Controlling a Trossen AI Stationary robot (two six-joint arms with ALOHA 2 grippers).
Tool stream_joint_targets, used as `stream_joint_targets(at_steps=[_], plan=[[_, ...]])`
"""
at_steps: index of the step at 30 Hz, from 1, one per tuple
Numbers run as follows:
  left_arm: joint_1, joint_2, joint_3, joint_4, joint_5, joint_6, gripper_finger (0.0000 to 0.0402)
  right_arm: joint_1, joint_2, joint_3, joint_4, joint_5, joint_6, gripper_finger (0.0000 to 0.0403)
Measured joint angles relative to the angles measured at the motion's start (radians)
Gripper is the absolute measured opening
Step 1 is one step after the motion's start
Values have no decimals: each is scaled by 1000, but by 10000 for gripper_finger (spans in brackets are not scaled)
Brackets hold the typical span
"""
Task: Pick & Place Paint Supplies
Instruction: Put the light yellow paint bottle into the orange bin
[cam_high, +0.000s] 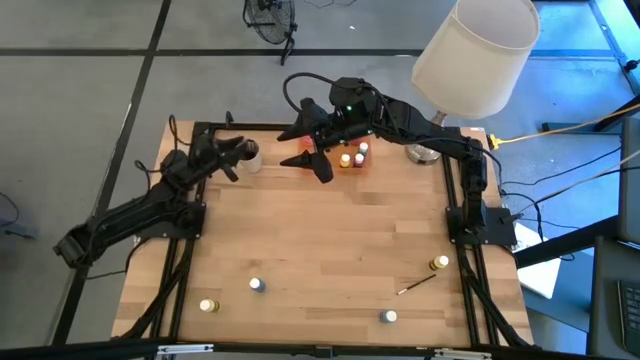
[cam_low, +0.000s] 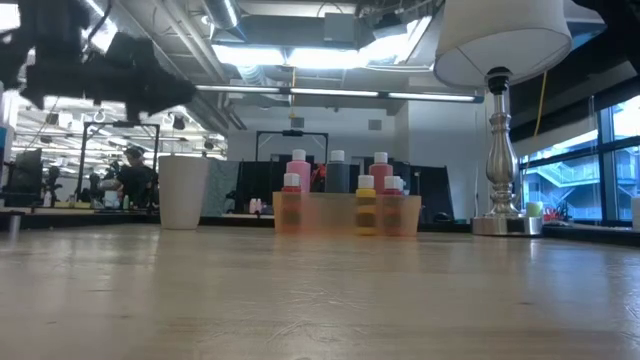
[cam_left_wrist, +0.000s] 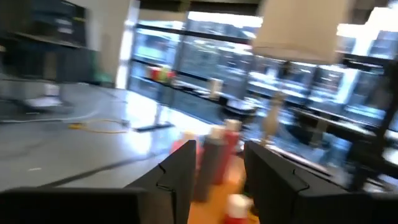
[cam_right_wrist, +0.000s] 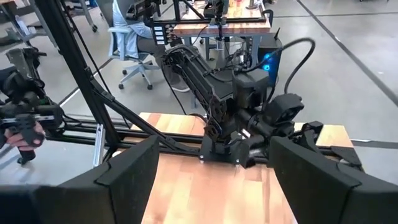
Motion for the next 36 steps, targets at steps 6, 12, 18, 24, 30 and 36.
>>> stream_joint_targets(at_steps=[6,12,18,24,30,36], plan=[[-110,0,203,-212,44,147,103,16,-20,1,-9,-22,42,307],[-230,11,469,-551,67,257,101,57,-78,2,-63,-34,43,307],[-371,12,541,-499,105,114,114,128,-155,2,-189,-35,43,307],[-474,28,532,-468,90,44,116,228,-202,1,-328,-35,40,307],[-580,92,530,-439,-185,-76,116,318,-215,1,-422,-34,71,307],[-694,168,530,-271,-307,-188,116,406,-215,1,-443,-27,102,307]])
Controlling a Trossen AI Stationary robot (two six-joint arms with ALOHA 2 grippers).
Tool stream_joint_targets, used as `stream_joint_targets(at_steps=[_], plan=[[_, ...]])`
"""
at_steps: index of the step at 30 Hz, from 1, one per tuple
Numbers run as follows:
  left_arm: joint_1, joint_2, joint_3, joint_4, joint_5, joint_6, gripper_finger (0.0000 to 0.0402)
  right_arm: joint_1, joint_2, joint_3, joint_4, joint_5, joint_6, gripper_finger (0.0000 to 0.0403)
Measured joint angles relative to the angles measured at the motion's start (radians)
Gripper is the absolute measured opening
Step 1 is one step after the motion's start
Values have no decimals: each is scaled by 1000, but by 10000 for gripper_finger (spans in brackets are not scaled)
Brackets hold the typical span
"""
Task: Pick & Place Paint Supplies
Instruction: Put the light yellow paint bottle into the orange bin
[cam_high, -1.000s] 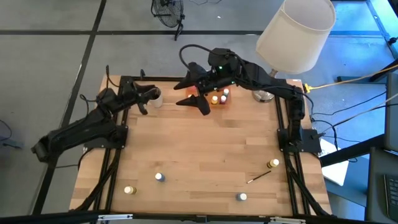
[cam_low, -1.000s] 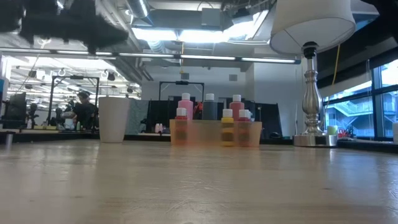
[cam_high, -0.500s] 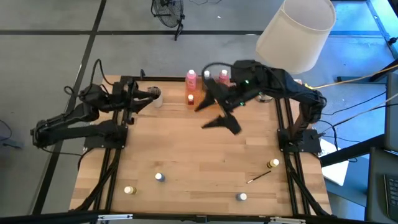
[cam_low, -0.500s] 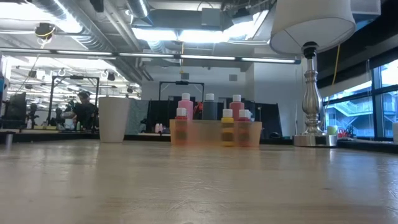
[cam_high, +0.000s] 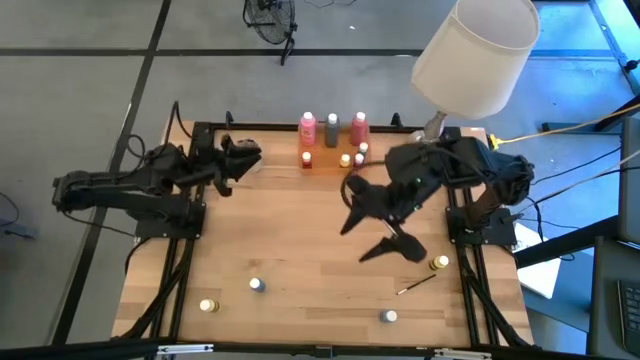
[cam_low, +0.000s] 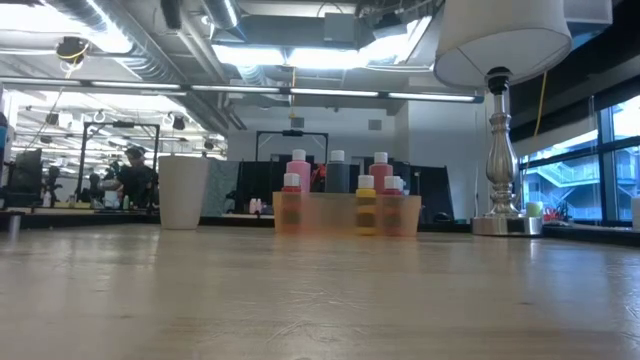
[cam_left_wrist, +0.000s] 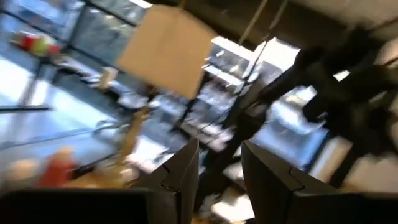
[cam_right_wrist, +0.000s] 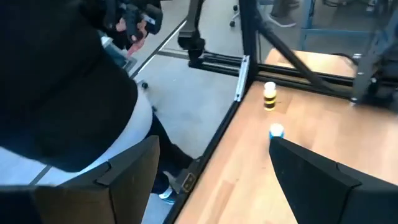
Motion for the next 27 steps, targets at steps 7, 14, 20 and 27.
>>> stream_joint_targets(at_steps=[7,14,20,27], plan=[[-160,117,0,253,86,250,118,97,15,-1,24,92,71,307],[-219,169,0,290,257,304,170,160,57,-1,85,176,126,307],[-229,117,0,242,242,308,213,170,70,-1,-21,379,378,299],[-228,25,0,9,103,382,217,166,70,-31,-437,494,1067,270]])
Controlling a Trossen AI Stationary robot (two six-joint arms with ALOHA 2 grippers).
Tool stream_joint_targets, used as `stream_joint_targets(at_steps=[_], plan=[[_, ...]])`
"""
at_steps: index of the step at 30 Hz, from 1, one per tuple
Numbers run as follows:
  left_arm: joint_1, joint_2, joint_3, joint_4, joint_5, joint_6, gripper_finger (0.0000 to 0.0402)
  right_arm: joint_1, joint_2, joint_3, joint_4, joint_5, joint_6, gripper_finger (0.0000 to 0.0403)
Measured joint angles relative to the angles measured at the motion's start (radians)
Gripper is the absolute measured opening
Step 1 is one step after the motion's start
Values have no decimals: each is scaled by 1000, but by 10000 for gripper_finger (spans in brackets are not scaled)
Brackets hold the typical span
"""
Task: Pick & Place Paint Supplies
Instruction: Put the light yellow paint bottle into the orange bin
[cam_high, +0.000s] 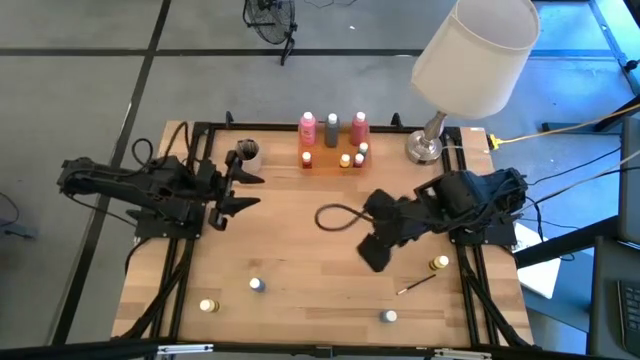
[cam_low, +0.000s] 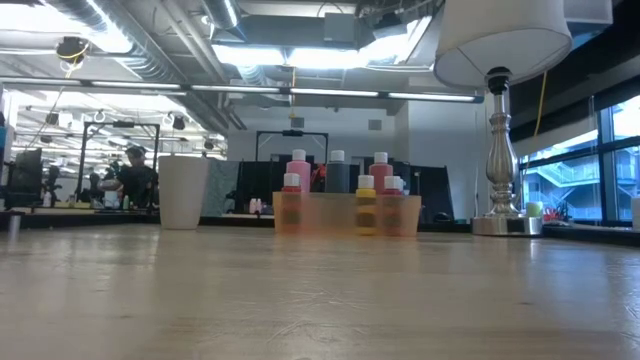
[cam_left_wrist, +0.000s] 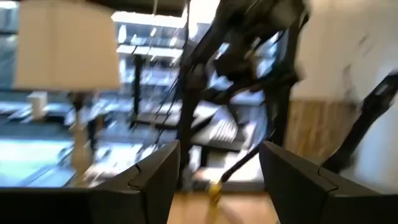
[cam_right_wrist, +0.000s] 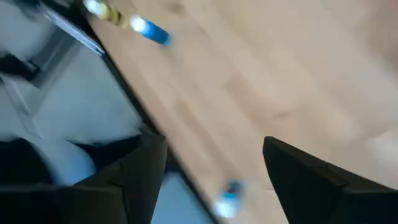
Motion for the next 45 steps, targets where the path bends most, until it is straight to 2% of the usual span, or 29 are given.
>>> stream_joint_targets(at_steps=[3,5,11,15,18,23,25,28,34,38,42,45], plan=[[0,-19,0,-97,-28,13,215,4,-13,-70,57,-29,118,261],[0,-27,0,-141,-30,14,216,0,-16,-87,1,-60,220,257],[0,-27,0,-164,-10,47,218,-24,-17,-238,2,-145,390,248],[0,-27,0,-169,-9,51,216,-54,-15,-351,0,-242,479,248],[0,-27,0,-192,21,55,215,-73,-21,-440,1,-334,486,248],[0,-33,0,-220,92,47,217,-81,-52,-548,-4,-616,334,248],[0,-39,0,-225,105,48,217,-73,-65,-558,0,-665,309,251],[0,-54,0,-235,111,48,215,-73,-70,-563,1,-660,316,257],[0,-86,0,-276,106,38,217,-56,-173,-582,6,-470,424,259],[0,-93,0,-278,85,29,214,3,-349,-680,2,-368,663,259],[0,-93,0,-279,83,30,213,115,-541,-843,-2,-363,977,259],[0,-93,0,-279,53,25,212,206,-621,-949,-3,-363,1166,259]])
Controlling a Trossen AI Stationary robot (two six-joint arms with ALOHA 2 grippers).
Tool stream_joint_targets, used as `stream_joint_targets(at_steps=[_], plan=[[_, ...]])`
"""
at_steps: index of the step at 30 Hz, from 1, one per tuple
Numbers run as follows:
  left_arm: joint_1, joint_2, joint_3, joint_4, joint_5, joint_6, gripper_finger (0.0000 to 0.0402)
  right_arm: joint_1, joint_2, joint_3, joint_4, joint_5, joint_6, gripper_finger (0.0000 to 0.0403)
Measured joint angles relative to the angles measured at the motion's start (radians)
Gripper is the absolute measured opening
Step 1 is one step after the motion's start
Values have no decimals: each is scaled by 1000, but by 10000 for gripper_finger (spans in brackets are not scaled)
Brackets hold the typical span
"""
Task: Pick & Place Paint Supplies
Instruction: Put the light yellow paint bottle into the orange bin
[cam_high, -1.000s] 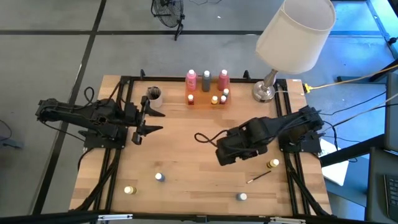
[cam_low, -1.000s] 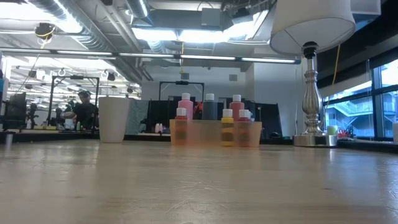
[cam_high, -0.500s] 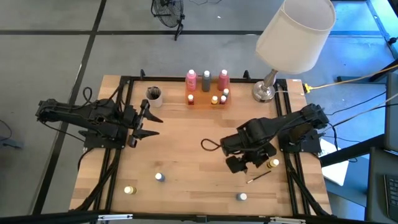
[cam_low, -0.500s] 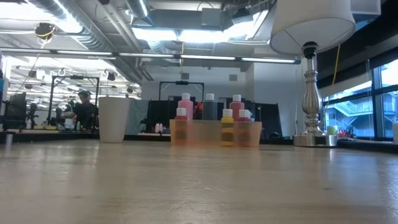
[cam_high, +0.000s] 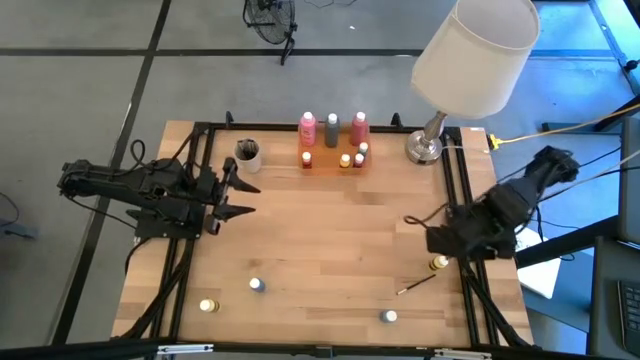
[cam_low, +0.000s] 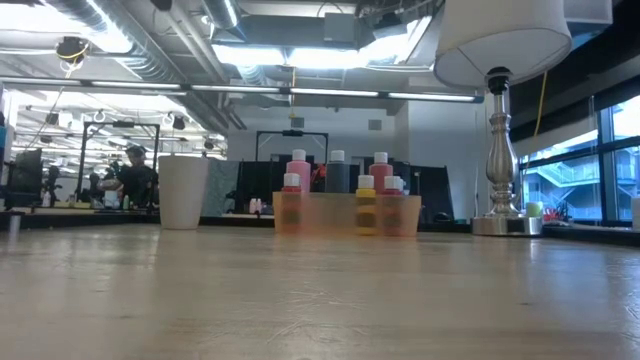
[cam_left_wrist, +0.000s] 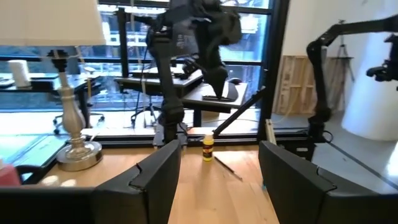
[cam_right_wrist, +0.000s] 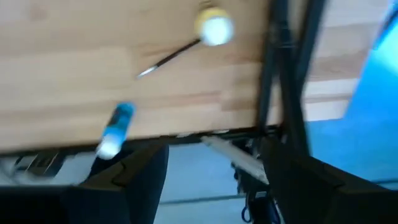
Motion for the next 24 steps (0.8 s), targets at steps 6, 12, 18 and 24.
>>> stream_joint_targets(at_steps=[6,12,18,24], plan=[[0,1,0,-5,-61,-10,212,81,-38,-146,4,164,61,259],[0,11,0,-5,-100,13,213,99,-38,-287,4,237,-43,259],[0,20,0,-3,-112,12,212,100,-33,-327,11,170,-35,259],[3,31,0,23,-131,16,210,97,-33,-327,96,189,-64,259]])
